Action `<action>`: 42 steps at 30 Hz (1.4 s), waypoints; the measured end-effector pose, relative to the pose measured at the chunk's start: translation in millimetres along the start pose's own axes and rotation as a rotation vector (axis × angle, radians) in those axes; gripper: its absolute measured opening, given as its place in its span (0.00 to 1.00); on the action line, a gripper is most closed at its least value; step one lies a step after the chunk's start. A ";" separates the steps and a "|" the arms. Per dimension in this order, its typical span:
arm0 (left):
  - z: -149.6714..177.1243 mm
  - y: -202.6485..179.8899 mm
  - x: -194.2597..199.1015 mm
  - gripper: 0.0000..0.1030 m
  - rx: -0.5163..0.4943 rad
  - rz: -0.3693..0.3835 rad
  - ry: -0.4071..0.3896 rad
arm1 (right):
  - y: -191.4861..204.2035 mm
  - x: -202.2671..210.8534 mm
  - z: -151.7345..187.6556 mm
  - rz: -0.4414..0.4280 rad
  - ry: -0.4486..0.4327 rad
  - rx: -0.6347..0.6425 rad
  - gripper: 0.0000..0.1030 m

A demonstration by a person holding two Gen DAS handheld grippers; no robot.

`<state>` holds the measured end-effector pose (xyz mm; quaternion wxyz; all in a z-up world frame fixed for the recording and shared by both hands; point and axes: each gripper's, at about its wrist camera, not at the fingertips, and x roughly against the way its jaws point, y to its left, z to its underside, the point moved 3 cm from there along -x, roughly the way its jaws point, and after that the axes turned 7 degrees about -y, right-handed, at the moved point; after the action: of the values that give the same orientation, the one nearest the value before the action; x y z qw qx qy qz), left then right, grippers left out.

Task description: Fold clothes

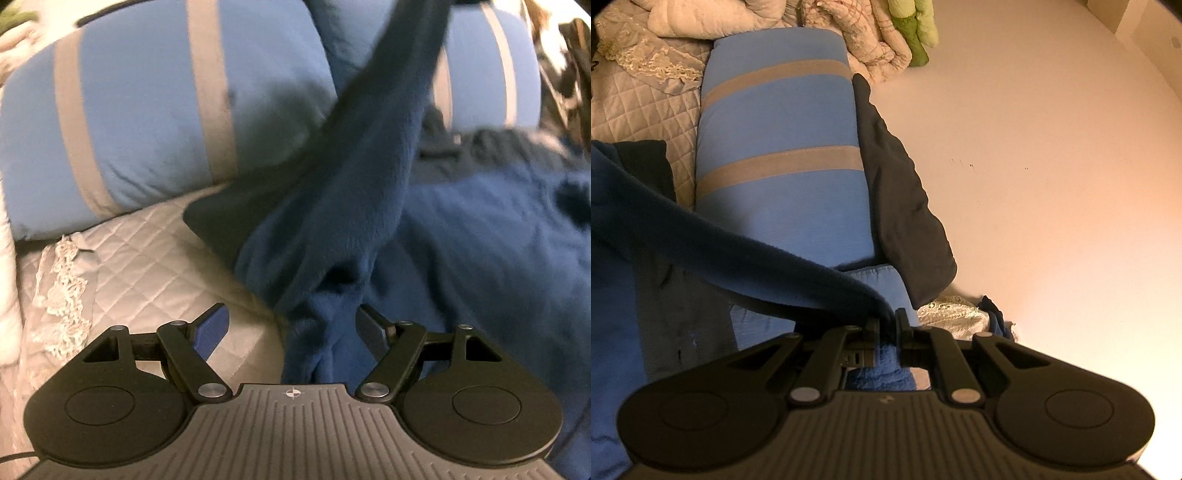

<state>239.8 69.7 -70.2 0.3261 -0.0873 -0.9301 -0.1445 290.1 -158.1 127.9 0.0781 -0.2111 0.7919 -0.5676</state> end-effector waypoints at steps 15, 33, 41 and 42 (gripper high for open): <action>23.6 22.9 10.6 0.74 -0.061 -0.211 -0.059 | 4.6 -11.0 26.8 -0.019 0.053 -0.037 0.07; 27.8 -10.3 1.2 0.12 -0.166 0.014 -0.060 | 1.0 -22.2 35.2 -0.037 0.072 -0.066 0.07; 24.2 34.9 27.1 0.09 -0.010 0.023 -0.102 | 16.4 -37.3 69.4 -0.065 0.141 -0.084 0.07; 24.3 35.2 28.1 0.09 -0.012 0.027 -0.096 | 19.6 -38.6 72.6 -0.051 0.144 -0.083 0.07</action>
<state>213.0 112.6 -63.0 0.2825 -0.1086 -0.9426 -0.1410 346.4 -199.4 80.1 -0.0022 -0.1928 0.8129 -0.5496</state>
